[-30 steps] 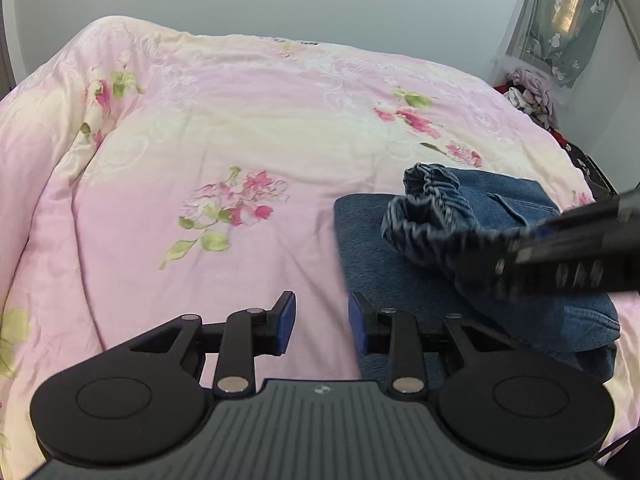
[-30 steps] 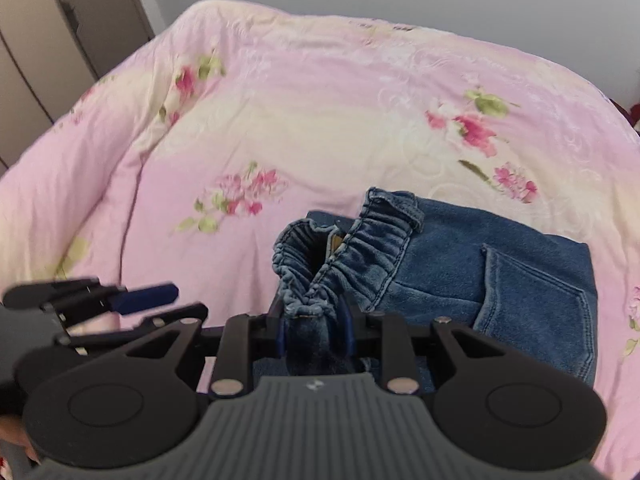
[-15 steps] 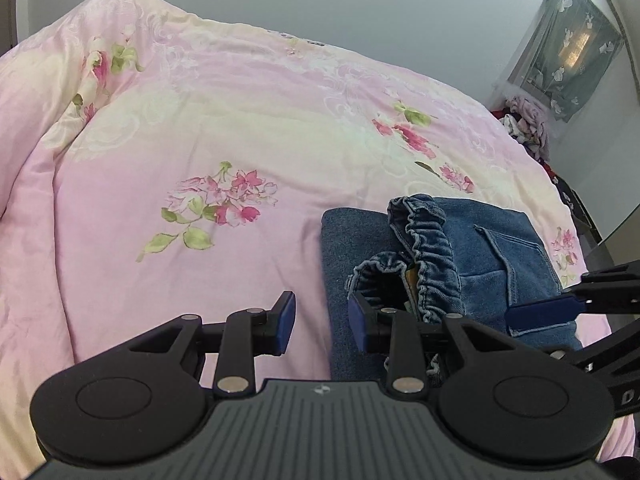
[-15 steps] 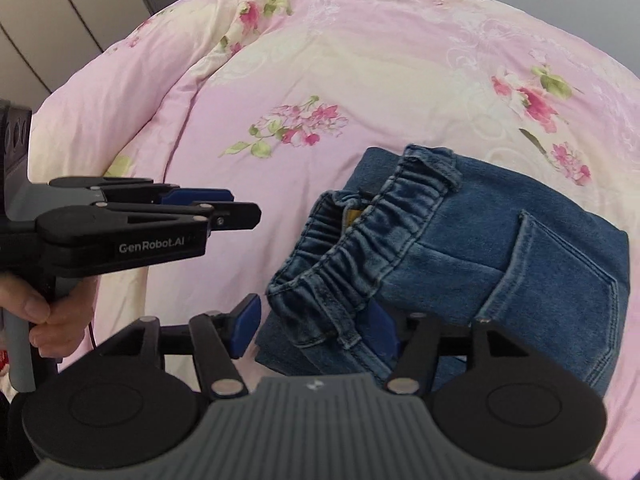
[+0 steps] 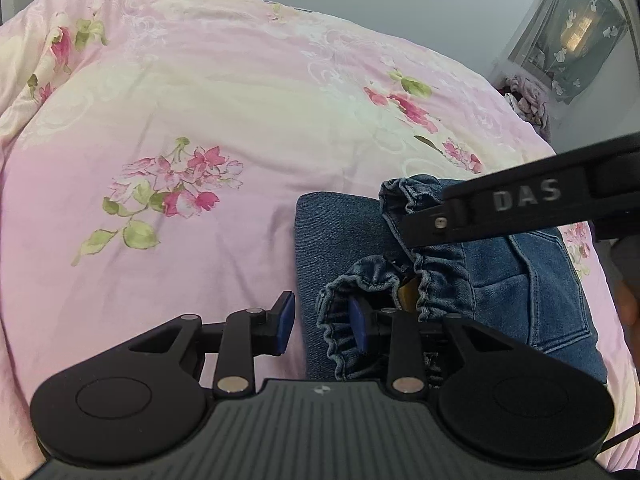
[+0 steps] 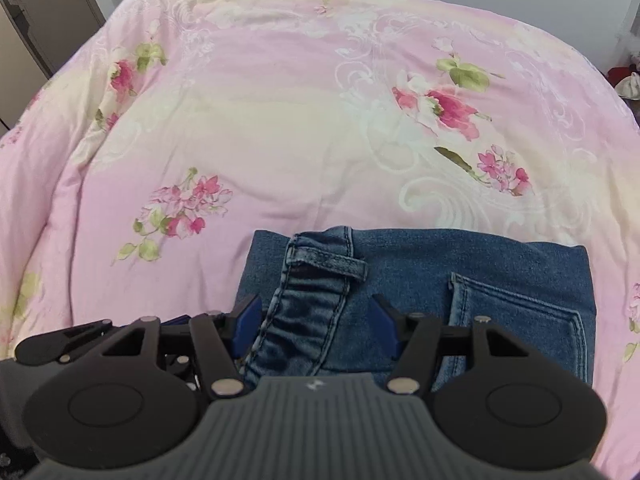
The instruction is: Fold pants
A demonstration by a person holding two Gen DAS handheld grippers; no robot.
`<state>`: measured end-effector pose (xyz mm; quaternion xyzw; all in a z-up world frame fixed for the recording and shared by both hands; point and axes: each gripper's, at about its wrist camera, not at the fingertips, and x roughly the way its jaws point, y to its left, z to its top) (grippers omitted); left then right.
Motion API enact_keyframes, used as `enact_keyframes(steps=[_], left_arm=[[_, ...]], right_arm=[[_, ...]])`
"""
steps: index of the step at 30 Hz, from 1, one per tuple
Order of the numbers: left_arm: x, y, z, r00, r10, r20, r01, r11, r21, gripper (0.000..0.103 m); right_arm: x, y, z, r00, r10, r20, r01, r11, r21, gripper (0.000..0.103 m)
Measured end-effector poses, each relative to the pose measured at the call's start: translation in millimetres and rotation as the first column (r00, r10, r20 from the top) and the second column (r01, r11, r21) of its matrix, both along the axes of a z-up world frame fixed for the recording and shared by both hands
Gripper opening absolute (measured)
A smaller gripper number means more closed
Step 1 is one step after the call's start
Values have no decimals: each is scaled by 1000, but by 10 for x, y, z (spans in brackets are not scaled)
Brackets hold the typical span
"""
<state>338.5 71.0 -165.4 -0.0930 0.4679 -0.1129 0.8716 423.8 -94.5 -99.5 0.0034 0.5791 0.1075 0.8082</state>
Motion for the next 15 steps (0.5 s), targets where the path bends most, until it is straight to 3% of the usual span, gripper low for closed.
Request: enact_keyframes(steps=[5, 8, 11, 15], left_arm=[[12, -34, -77, 1000, -8, 3, 8, 1000, 2, 36], [15, -11, -118, 1000, -1, 0, 1, 1000, -11, 36], [7, 7, -127, 1000, 9, 2, -9, 999, -32, 36], [-2, -19, -110, 1000, 11, 8, -11, 999, -38, 36]], right_arm=[[95, 208, -334, 1000, 29, -3, -29, 990, -136, 63], [99, 224, -433, 999, 53, 9, -51, 986, -156, 65], [59, 222, -410, 995, 100, 23, -95, 981, -171, 47], [-23, 78, -266, 989, 144, 28, -139, 982, -125, 39]])
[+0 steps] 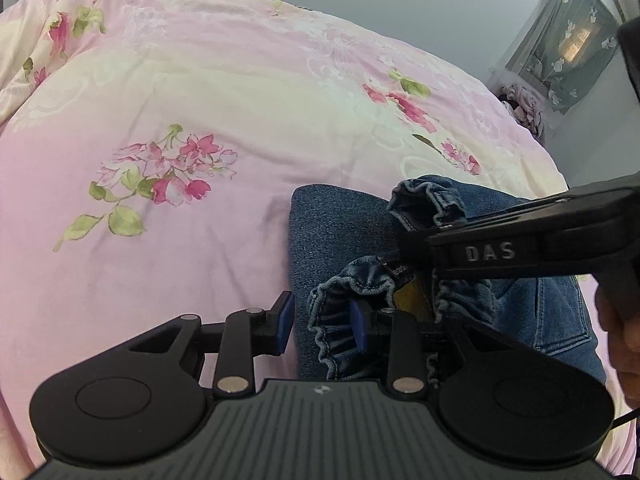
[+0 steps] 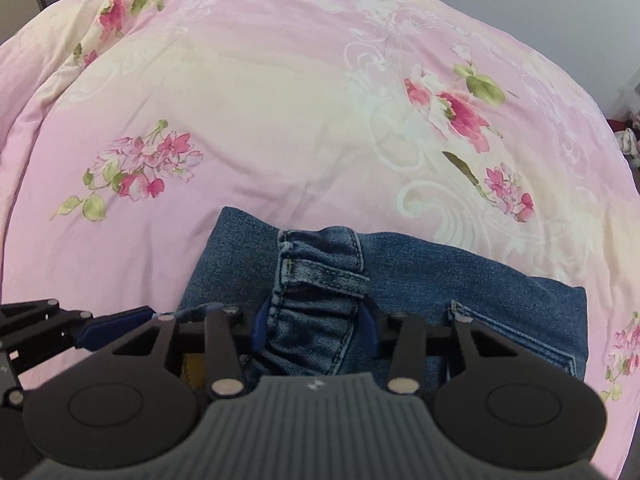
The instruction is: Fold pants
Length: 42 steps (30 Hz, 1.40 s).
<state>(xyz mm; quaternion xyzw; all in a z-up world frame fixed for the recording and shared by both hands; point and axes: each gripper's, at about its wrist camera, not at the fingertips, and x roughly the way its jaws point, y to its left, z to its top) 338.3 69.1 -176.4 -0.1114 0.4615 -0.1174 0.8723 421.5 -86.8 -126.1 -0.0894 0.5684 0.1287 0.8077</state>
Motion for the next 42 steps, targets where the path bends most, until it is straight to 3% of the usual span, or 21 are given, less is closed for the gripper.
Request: enact_keyframes(steps=[3, 7, 11, 17, 22, 26, 30, 36, 39, 42], left_arm=[[-2, -29, -6, 1000, 5, 9, -5, 1000, -7, 36], [10, -32, -29, 1000, 29, 7, -28, 999, -44, 25], [71, -19, 33, 1000, 17, 15, -16, 997, -72, 19], [223, -175, 136, 999, -34, 30, 35, 999, -31, 15], [129, 34, -3, 1000, -5, -24, 3, 997, -82, 24], [-134, 168, 149, 1000, -9, 28, 9, 1000, -18, 26], [-275, 302, 303, 999, 0, 33, 2, 999, -53, 27], [-418, 205, 441, 998, 2, 61, 3, 997, -81, 31], [-471, 130, 479, 998, -5, 67, 11, 996, -94, 31], [-487, 100, 527, 998, -12, 65, 19, 993, -112, 39]], right_arm=[[-108, -144, 193, 1000, 26, -13, -25, 997, 68, 38], [-331, -281, 498, 994, 102, -36, -96, 986, 136, 38], [-580, -341, 720, 983, 182, -35, -175, 972, 156, 38], [-654, -385, 800, 981, 191, -29, -182, 965, 188, 39], [-494, -283, 563, 986, 154, -59, -138, 968, 210, 39], [-428, -123, 291, 986, 151, -76, -135, 972, 193, 39], [-360, -45, 45, 987, 132, -88, -115, 978, 175, 40], [-423, -72, 253, 991, 129, -31, -121, 976, 179, 49], [-495, -224, 457, 994, 111, 6, -111, 980, 164, 64], [-604, -469, 592, 995, 100, 12, -100, 979, 179, 67]])
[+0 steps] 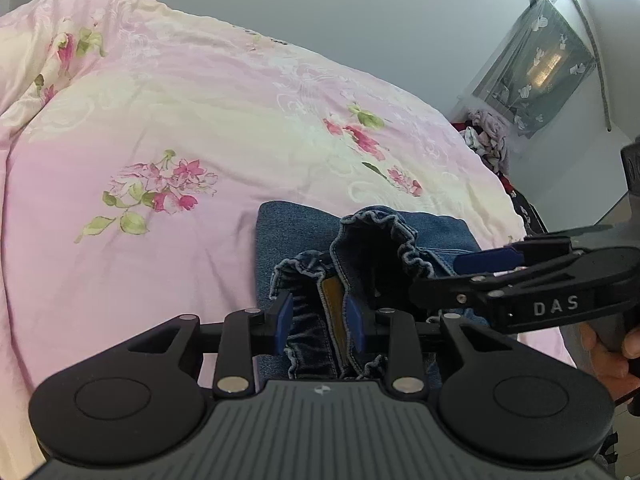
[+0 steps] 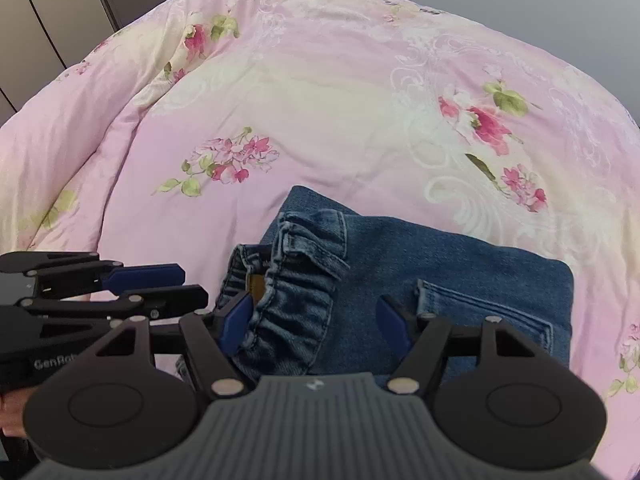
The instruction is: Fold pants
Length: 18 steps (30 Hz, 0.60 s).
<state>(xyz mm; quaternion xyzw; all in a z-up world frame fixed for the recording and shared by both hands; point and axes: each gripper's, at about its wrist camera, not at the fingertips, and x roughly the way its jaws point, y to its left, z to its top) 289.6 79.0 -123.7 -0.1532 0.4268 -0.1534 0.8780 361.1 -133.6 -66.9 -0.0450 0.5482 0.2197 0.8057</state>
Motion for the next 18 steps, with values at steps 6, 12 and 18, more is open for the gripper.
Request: enact_keyframes(steps=[6, 12, 18], left_arm=[[13, -54, 71, 1000, 4, -4, -5, 998, -67, 55], [-5, -274, 62, 998, -62, -6, 62, 994, -86, 60], [4, -525, -129, 997, -48, -57, 53, 994, 95, 59]], right_arm=[[-251, -527, 122, 999, -51, -2, 51, 994, 101, 68], [-364, -730, 219, 998, -59, 33, 54, 989, 139, 79], [-494, -948, -42, 999, -44, 8, 45, 996, -77, 73]])
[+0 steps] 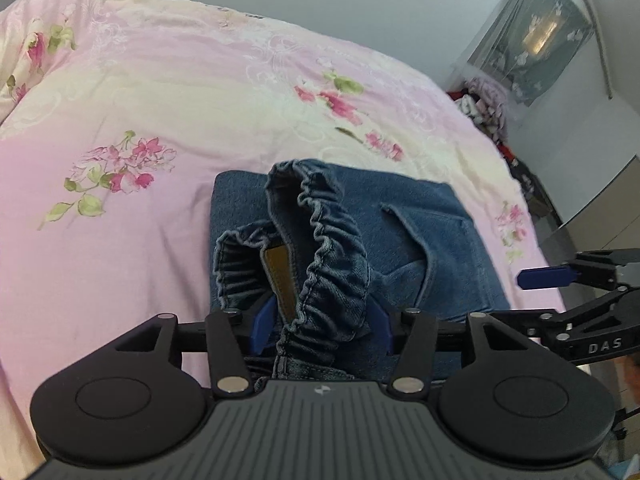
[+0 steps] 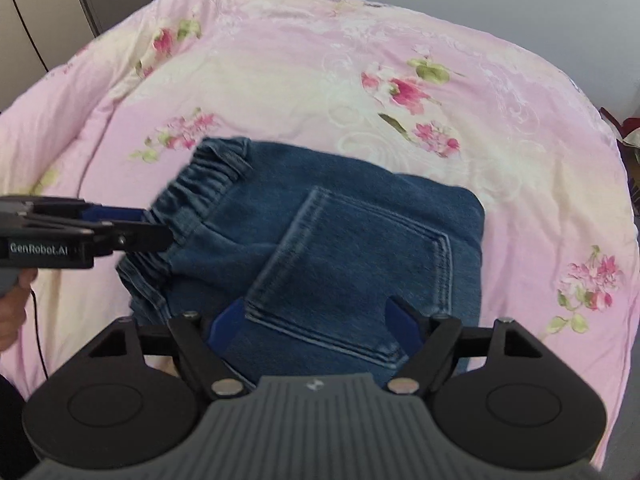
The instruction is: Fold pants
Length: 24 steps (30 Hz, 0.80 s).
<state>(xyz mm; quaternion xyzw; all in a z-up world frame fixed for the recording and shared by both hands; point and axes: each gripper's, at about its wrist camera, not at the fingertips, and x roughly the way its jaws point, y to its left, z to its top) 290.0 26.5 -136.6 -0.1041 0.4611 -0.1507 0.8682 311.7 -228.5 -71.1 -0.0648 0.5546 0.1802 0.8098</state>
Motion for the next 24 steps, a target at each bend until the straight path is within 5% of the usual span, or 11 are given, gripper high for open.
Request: enact_keyframes(steps=[1, 5, 9, 14, 18, 24], left_arm=[[-5, -17, -24, 1000, -8, -13, 8, 1000, 4, 50], [-39, -34, -29, 999, 12, -53, -10, 999, 36, 44], [-24, -88, -175, 988, 32, -151, -11, 991, 137, 33], [-34, 34, -325, 981, 64, -182, -50, 996, 80, 33], [-32, -35, -422, 980, 67, -186, -45, 992, 117, 34], [-51, -52, -365, 983, 64, -171, -42, 991, 125, 35]], right_arm=[[-39, -102, -61, 1000, -6, -15, 6, 1000, -11, 72], [-188, -436, -278, 996, -58, -63, 56, 998, -36, 56], [-308, -679, -423, 987, -127, -98, 134, 988, 71, 53], [-464, -552, -638, 993, -29, -117, 30, 1000, 0, 50], [-580, -348, -889, 997, 40, -63, -47, 994, -101, 50], [-601, -355, -878, 997, 64, -50, -68, 993, -95, 51]])
